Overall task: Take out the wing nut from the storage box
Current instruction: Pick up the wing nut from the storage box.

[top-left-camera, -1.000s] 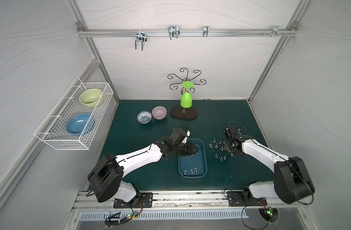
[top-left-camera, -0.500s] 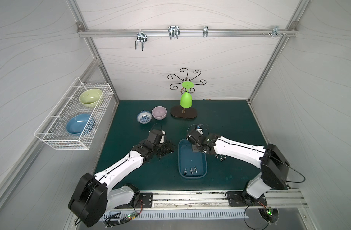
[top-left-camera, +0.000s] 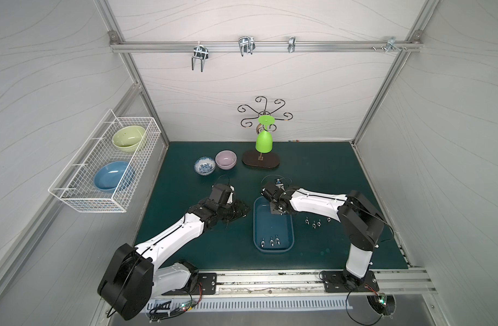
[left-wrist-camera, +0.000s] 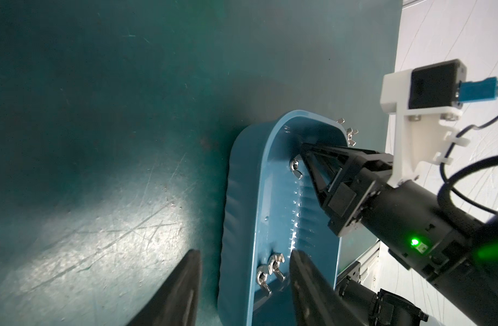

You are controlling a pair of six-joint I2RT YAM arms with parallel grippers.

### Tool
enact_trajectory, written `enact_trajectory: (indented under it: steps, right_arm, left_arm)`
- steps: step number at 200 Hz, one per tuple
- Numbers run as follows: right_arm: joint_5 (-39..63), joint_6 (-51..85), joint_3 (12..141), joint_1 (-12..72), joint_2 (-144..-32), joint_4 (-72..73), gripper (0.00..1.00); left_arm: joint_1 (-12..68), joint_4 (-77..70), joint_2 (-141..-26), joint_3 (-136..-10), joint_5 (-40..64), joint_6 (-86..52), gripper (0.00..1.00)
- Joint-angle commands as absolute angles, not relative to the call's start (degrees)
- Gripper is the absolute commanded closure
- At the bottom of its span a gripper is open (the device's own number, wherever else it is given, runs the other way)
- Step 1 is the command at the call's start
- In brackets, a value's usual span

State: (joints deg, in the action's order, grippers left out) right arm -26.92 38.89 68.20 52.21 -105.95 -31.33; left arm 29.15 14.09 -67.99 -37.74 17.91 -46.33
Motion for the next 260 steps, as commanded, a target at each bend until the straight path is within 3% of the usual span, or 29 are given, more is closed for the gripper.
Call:
enact_trajectory:
  steps: [1, 99, 209, 260]
  right_arm:
    - [-26.30, 38.09, 69.86, 51.86, -108.13, -30.93, 0.70]
    - [-26.28, 41.21, 71.02, 52.12, -112.50, -34.62, 0.72]
    - [-27.89, 41.43, 67.81, 52.12, -110.33, -34.46, 0.95]
    - [-26.95, 39.95, 65.92, 53.44, -105.66, -31.51, 1.00]
  left_arm:
    - [28.92, 12.30, -68.65, -38.98, 18.52, -45.98, 0.46]
    - [28.83, 11.95, -68.03, -37.94, 18.20, -45.73, 0.46]
    - [28.83, 12.11, -67.68, -37.93, 18.17, -46.11, 0.47]
    - [28.83, 11.19, -68.58, -38.11, 18.78, -46.84, 0.48]
